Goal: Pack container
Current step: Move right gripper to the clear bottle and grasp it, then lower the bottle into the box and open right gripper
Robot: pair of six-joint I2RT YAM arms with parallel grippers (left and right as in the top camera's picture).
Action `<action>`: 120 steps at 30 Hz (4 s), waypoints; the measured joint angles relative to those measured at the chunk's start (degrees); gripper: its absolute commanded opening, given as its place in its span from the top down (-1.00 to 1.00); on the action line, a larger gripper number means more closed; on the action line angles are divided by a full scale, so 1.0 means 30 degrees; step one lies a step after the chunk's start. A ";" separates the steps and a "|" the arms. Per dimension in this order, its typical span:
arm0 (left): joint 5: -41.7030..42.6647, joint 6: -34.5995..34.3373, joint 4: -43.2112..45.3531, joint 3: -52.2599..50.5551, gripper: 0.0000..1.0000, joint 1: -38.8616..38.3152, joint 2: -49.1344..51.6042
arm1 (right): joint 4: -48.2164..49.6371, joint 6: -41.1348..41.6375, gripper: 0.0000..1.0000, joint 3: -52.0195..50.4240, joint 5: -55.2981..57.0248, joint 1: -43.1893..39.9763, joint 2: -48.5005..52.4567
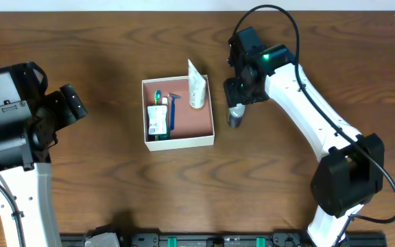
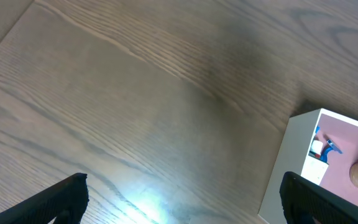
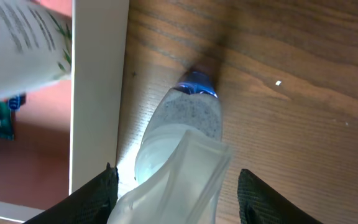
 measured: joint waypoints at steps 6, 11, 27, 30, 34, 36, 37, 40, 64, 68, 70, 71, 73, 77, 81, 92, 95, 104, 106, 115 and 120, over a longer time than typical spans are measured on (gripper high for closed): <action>0.0000 0.0000 0.0000 0.0000 -0.96 0.0000 0.0000 | 0.0597 0.0401 -0.36 -0.0459 0.0146 0.0000 0.0036; 0.0000 0.0000 0.0000 0.0000 -0.96 0.0000 0.0000 | 0.1129 0.0780 -0.17 -0.0765 0.0153 0.0000 0.0452; 0.0000 0.0000 0.0000 0.0000 -0.96 0.0000 0.0000 | 0.1472 0.1348 0.19 -0.0823 0.0372 0.0000 0.0583; 0.0000 0.0000 0.0000 0.0000 -0.96 0.0000 0.0000 | 0.1523 0.1472 0.27 -0.0823 0.0452 0.0000 0.0554; 0.0000 0.0000 -0.0007 0.0000 -0.96 0.0000 0.0000 | 0.1566 0.1479 0.28 -0.0823 0.0532 0.0000 0.0532; 0.0000 0.0000 0.0000 0.0000 -0.96 0.0000 0.0000 | 0.1523 0.1457 0.29 -0.0823 0.0612 0.0000 0.0481; 0.0000 0.0000 -0.0007 0.0000 -0.96 0.0000 0.0000 | 0.1464 0.1443 0.31 -0.0823 0.0641 0.0000 0.0466; 0.0000 0.0000 -0.0007 0.0000 -0.96 0.0000 0.0000 | 0.0714 0.1333 0.35 -0.0794 0.0758 0.0066 0.0160; 0.0000 0.0000 -0.0007 0.0000 -0.96 0.0000 0.0000 | 0.1297 0.1297 0.34 0.0372 0.0954 0.6579 -0.4626; -0.0007 0.0000 -0.0007 0.0000 -0.96 0.0000 0.0000 | 0.1909 0.1559 0.35 0.0372 0.1137 0.6528 -0.3351; 0.0000 0.0000 0.0000 0.0000 -0.96 0.0000 0.0000 | 0.2055 0.1632 0.36 0.0372 0.1173 0.6484 -0.2739; 0.0000 0.0000 -0.0007 0.0000 -0.96 0.0000 0.0000 | 0.2463 0.1683 0.36 0.0379 0.1290 0.6477 -0.2412; 0.0000 0.0000 -0.0015 0.0000 -0.96 0.0000 0.0000 | 0.2987 0.1807 0.36 0.0430 0.1581 0.6433 -0.1931; 0.0000 0.0000 -0.0007 0.0000 -0.96 0.0000 0.0000 | 0.3614 0.1996 0.36 0.0539 0.2404 0.6331 -0.1326; 0.0000 0.0000 -0.0007 0.0000 -0.96 0.0000 0.0000 | 0.3701 0.2047 0.38 0.0539 0.2681 0.6164 -0.0925; 0.0000 0.0000 -0.0007 0.0000 -0.96 0.0000 0.0000 | 0.4116 0.2033 0.39 0.0495 0.2674 0.6120 -0.0801; 0.0000 0.0000 -0.0007 0.0000 -0.96 0.0000 0.0000 | 0.3650 0.2033 0.39 0.0495 0.2703 0.6069 -0.0801; 0.0000 0.0000 -0.0007 0.0000 -0.96 0.0000 0.0000 | 0.1508 0.2033 0.30 0.0459 0.3198 0.6054 -0.0801; 0.0000 0.0000 -0.0007 0.0000 -0.96 0.0000 0.0000 | 0.1282 0.2033 0.21 0.0444 0.3271 0.6054 -0.0801; -0.0007 0.0000 -0.0007 0.0000 -0.96 0.0000 0.0000 | 0.1129 0.2040 0.10 -0.0007 0.3359 0.6054 -0.0794; 0.0000 0.0000 -0.0015 0.0000 -0.96 0.0000 0.0000 | 0.1239 0.2084 -0.21 -0.0109 0.3548 0.6054 -0.0801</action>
